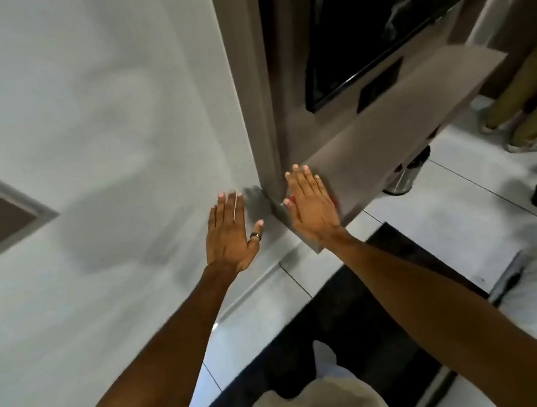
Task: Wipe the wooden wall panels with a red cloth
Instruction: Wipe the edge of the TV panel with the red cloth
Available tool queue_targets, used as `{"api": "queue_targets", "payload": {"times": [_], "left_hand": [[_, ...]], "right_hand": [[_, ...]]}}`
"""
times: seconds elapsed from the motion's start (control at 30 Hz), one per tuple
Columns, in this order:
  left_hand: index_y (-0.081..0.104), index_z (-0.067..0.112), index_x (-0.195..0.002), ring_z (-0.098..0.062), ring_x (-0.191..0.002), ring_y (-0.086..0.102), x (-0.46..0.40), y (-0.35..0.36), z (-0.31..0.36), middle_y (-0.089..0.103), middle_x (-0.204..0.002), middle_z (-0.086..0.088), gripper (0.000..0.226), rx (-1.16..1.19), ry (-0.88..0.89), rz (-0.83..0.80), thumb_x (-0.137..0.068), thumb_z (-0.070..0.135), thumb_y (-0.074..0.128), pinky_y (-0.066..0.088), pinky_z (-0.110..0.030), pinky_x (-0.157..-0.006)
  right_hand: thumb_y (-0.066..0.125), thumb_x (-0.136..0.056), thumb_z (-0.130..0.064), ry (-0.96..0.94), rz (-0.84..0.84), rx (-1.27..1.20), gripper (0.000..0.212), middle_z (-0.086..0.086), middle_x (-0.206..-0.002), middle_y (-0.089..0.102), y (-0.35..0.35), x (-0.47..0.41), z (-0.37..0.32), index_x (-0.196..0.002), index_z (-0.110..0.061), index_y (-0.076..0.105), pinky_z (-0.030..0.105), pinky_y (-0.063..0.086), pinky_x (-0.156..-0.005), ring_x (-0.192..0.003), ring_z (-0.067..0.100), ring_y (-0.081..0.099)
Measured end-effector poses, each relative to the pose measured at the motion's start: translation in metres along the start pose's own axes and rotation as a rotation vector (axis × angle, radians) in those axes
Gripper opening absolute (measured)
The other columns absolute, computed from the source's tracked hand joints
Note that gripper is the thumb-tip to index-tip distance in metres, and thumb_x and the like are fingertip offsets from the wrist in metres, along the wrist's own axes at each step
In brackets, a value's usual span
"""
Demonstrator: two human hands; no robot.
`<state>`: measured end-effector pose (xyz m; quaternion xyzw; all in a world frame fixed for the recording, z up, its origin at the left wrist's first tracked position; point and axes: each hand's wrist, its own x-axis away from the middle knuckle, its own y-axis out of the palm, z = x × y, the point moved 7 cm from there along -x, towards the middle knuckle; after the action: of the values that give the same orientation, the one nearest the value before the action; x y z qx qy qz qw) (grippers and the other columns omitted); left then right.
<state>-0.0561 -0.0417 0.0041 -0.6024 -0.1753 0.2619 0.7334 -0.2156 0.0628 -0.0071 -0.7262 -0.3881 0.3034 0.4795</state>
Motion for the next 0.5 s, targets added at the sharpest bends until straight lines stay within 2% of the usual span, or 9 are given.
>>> {"api": "queue_targets", "payload": {"times": [0.07, 0.13, 0.3, 0.4, 0.43, 0.5], "left_hand": [[0.002, 0.013, -0.163, -0.024, -0.158, -0.013, -0.012, 0.037, 0.012, -0.005, -0.172, -0.007, 0.078, -0.032, -0.022, -0.161, -0.104, 0.059, 0.026, -0.004, -0.041, -0.13], [-0.001, 0.013, -0.163, -0.024, -0.158, -0.014, -0.014, 0.065, 0.016, -0.006, -0.172, -0.007, 0.077, -0.06, -0.043, -0.249, -0.105, 0.058, 0.025, -0.005, -0.04, -0.13], [0.003, 0.014, -0.163, -0.025, -0.158, -0.011, -0.026, 0.105, 0.016, 0.0, -0.172, -0.006, 0.076, -0.06, -0.055, -0.327, -0.105, 0.057, 0.025, 0.0, -0.041, -0.13], [0.007, 0.012, -0.162, -0.026, -0.158, -0.008, -0.026, 0.112, 0.009, 0.004, -0.171, -0.008, 0.074, -0.054, -0.06, -0.334, -0.106, 0.054, 0.029, 0.001, -0.041, -0.13], [0.006, 0.012, -0.162, -0.026, -0.158, -0.009, -0.023, 0.114, 0.004, 0.004, -0.171, -0.008, 0.074, -0.055, -0.069, -0.344, -0.106, 0.053, 0.03, 0.001, -0.041, -0.13], [0.005, 0.012, -0.162, -0.026, -0.158, -0.01, -0.019, 0.115, -0.001, 0.003, -0.172, -0.008, 0.073, -0.047, -0.083, -0.353, -0.106, 0.052, 0.03, 0.0, -0.04, -0.13]], "right_hand": [[0.029, -0.112, -0.038, 0.089, -0.119, -0.015, 0.066, 0.008, -0.175, -0.007, 0.014, -0.007, 0.038, -0.165, -0.013, 0.0, 0.042, -0.005, -0.134, -0.162, 0.025, -0.011], [0.029, -0.113, -0.039, 0.153, -0.2, -0.014, 0.066, 0.009, -0.175, -0.006, 0.034, -0.008, 0.067, -0.165, -0.012, 0.0, 0.043, -0.005, -0.134, -0.163, 0.026, -0.01], [0.028, -0.109, -0.054, 0.144, -0.369, 0.015, 0.078, 0.012, -0.174, -0.006, 0.076, -0.037, 0.089, -0.165, -0.011, -0.006, 0.048, -0.003, -0.134, -0.163, 0.029, -0.008], [0.044, -0.1, -0.067, 0.148, -0.368, 0.078, 0.101, 0.014, -0.174, -0.008, 0.086, -0.043, 0.09, -0.164, -0.01, -0.007, 0.052, -0.004, -0.133, -0.162, 0.034, -0.008], [0.051, -0.098, -0.067, 0.151, -0.363, 0.088, 0.105, 0.014, -0.174, -0.008, 0.09, -0.043, 0.089, -0.164, -0.01, -0.007, 0.053, -0.003, -0.133, -0.162, 0.035, -0.008], [0.057, -0.1, -0.056, 0.18, -0.336, 0.092, 0.101, 0.015, -0.174, -0.006, 0.093, -0.042, 0.087, -0.164, -0.009, -0.006, 0.054, 0.001, -0.133, -0.162, 0.036, -0.006]]}}
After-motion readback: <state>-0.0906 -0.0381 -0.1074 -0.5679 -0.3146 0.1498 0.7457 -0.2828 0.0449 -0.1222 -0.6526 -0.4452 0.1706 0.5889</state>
